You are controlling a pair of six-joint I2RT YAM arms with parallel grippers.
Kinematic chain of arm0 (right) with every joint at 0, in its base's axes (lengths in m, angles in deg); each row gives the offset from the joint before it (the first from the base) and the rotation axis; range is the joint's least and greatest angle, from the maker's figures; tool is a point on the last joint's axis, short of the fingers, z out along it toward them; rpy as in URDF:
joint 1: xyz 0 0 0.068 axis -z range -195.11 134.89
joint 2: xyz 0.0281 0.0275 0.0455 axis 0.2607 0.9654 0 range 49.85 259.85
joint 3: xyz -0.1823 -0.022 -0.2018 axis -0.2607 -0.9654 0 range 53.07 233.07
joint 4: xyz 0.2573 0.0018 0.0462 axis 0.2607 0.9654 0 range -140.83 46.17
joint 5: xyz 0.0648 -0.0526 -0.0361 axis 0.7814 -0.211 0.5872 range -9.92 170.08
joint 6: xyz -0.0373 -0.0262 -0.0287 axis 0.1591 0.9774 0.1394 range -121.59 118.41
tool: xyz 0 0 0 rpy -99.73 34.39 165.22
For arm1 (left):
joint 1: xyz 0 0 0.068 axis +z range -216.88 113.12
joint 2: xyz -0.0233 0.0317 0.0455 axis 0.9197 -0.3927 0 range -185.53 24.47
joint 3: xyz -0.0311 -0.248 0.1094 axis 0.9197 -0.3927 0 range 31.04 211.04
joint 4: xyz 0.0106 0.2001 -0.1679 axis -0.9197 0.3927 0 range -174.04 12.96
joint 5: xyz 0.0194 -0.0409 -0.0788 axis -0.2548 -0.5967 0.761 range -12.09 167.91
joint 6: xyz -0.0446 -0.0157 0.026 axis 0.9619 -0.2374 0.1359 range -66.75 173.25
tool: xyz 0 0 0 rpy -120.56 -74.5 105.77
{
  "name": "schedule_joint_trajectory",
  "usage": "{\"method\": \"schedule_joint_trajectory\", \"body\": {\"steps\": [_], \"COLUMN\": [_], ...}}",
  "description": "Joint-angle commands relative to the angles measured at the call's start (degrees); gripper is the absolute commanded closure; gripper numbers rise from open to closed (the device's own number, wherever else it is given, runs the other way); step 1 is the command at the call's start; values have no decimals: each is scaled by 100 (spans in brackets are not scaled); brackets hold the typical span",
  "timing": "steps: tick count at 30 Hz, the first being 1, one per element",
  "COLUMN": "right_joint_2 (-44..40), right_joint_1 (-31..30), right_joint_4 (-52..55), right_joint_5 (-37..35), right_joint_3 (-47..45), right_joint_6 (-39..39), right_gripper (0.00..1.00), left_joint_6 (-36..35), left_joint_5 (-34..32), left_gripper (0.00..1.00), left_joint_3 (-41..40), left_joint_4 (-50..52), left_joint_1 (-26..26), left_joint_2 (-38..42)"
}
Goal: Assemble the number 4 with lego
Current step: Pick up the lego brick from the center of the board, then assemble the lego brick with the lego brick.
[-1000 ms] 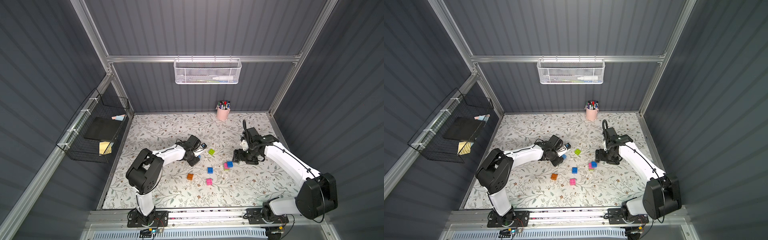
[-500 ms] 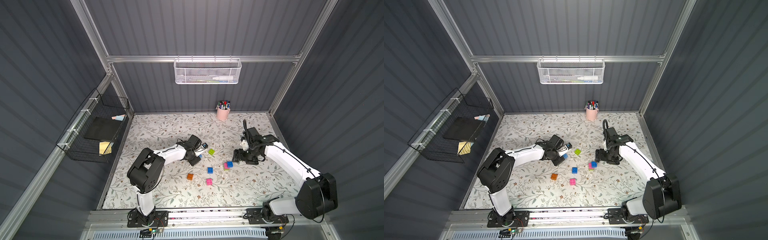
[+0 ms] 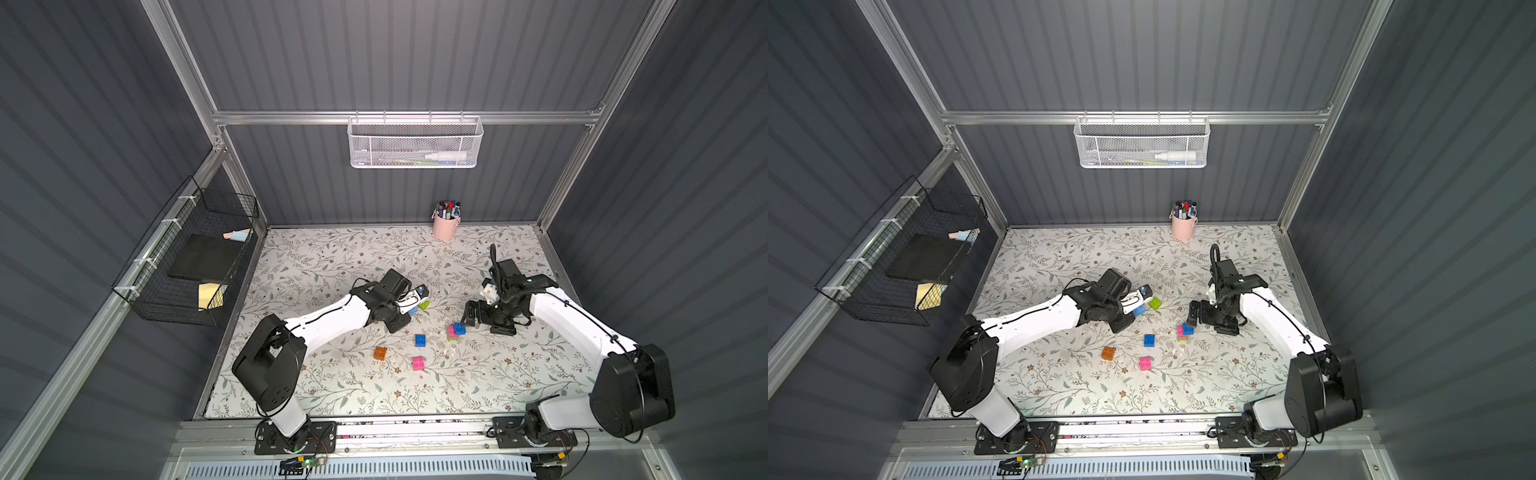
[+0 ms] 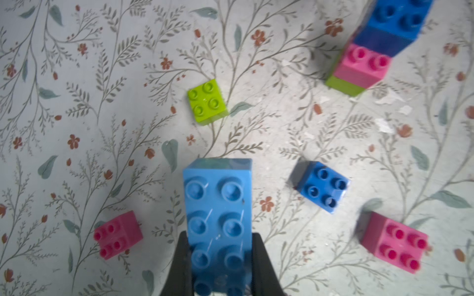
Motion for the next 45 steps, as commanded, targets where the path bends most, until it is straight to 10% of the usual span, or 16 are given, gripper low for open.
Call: {"method": "schedule_joint_trajectory", "body": {"steps": [1,45], "right_joint_2": [-338,-2400], "right_joint_1": [69,236], "right_joint_4": [-271,-2243], "right_joint_5": [282,-88], "right_joint_3": [-318,-2719], "right_joint_6": [-524,-1822], "right_gripper": [1,1], "left_joint_6": [-117,-1004], "left_joint_5": [109,658], "left_gripper": [100,100], "left_joint_3": [16,2316], "left_joint_4": [329,1534], "left_joint_1": [-310,-990], "left_joint_2": [151,-1919]}}
